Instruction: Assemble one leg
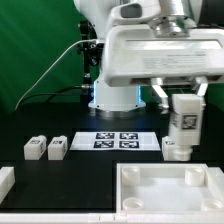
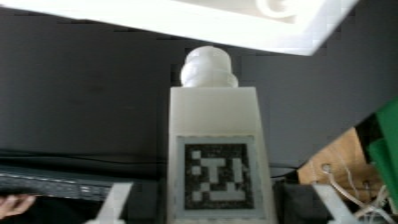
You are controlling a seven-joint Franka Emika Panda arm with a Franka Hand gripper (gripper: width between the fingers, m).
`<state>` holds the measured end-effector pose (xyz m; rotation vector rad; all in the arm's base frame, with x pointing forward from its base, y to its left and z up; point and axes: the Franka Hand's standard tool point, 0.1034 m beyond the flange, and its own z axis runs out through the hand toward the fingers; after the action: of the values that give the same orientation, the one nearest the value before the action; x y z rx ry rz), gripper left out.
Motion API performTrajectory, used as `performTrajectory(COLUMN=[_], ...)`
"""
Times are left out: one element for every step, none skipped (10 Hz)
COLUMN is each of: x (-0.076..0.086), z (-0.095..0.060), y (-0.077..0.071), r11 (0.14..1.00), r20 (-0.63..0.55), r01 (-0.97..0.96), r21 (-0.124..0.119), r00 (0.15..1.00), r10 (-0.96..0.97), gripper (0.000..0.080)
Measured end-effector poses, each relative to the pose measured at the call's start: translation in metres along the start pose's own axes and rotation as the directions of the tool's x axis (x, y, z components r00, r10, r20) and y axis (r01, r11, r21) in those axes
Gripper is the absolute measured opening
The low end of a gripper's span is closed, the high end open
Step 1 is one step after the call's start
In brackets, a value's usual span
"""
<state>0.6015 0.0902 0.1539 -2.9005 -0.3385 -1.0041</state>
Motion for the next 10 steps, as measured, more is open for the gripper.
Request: performTrajectory(x=[-0.001, 0.007, 0.003, -0.003, -0.006, -0.009, -0.011, -0.014, -0.018, -0.020], z=[0.006, 0.011, 0.021, 0.030, 0.037, 0.044, 0.051, 0.055, 0.057, 0.058], y=[-0.003, 0.004, 0.001, -0.007, -0.010, -0.009, -0.013, -0.017, -0.018, -0.019], r11=[1.000, 1.000, 1.000, 0.999, 0.999, 0.999, 0.999, 0.999, 0.998, 0.998], r20=[0.019, 0.018, 0.023, 0.025, 0.031, 0.036, 0.042, 0.048, 0.054, 0.059], r01=[0.007, -0.007, -0.013, -0.017, -0.018, -0.024, -0.025, -0.022, -0.023, -0.023], r21=[0.013, 0.012, 0.022, 0.031, 0.035, 0.037, 0.043, 0.049, 0.050, 0.053], r00=[1.000, 1.000, 1.000, 1.000, 0.999, 0.999, 0.999, 0.999, 0.998, 0.998], r10=[-0.007, 0.007, 0.012, 0.016, 0.017, 0.022, 0.023, 0.020, 0.020, 0.020], gripper=[0.0291, 0.0291, 0.0291, 0.0291, 0.0291, 0.0291, 0.0291, 0.0291, 0.0291, 0.0291])
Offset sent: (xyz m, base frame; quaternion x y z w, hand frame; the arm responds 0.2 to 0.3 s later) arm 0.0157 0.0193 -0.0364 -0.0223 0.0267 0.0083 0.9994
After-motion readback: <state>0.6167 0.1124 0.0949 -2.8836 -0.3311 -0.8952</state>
